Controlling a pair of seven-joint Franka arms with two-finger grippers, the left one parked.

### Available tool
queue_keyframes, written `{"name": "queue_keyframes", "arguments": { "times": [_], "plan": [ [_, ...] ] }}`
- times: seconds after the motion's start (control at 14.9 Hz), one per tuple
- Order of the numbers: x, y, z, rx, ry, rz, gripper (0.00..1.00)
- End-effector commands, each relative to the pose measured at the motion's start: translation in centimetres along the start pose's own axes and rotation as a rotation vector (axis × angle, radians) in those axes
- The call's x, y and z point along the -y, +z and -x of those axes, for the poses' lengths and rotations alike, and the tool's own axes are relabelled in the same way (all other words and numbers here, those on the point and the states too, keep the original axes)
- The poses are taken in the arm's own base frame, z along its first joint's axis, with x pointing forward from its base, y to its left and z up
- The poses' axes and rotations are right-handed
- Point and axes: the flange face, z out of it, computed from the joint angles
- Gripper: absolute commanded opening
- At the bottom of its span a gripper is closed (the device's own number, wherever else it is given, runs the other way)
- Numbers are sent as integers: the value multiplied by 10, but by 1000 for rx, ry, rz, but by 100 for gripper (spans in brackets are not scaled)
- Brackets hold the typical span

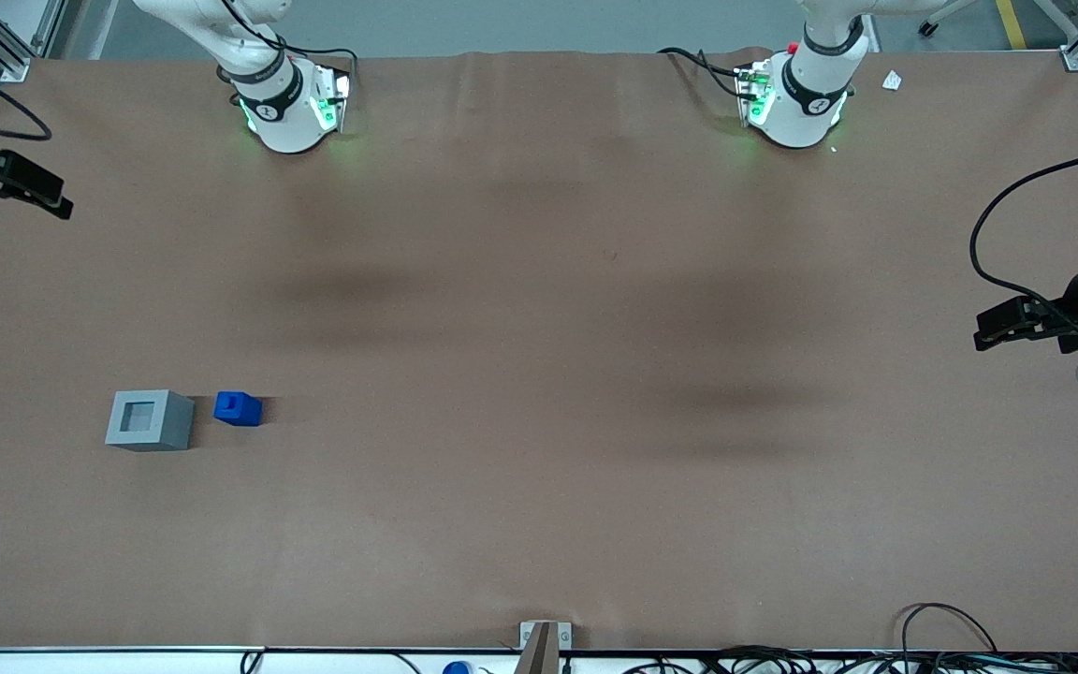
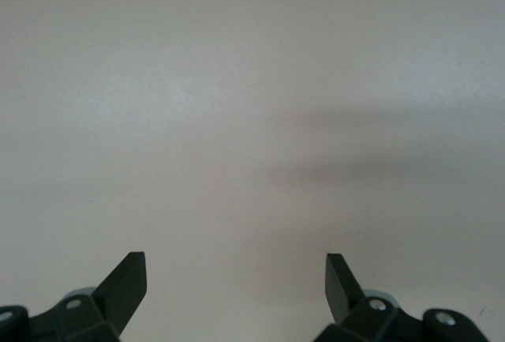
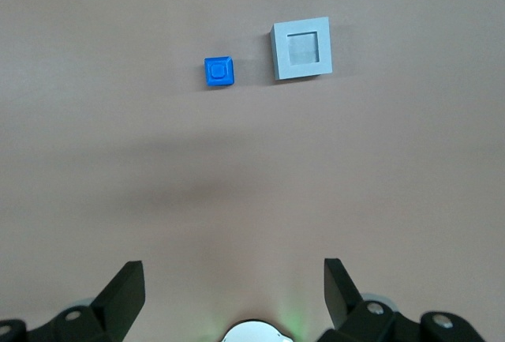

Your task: Insert blue part into gray base with right arm

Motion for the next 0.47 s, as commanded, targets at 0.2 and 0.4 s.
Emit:
{"name": "queue_keyframes", "arguments": {
  "times": [0.2,0.4],
  "plan": [
    [16,33,-26,8,-31,-3,100],
    [39,55,-42,15,-47,-2,100]
  ]
}}
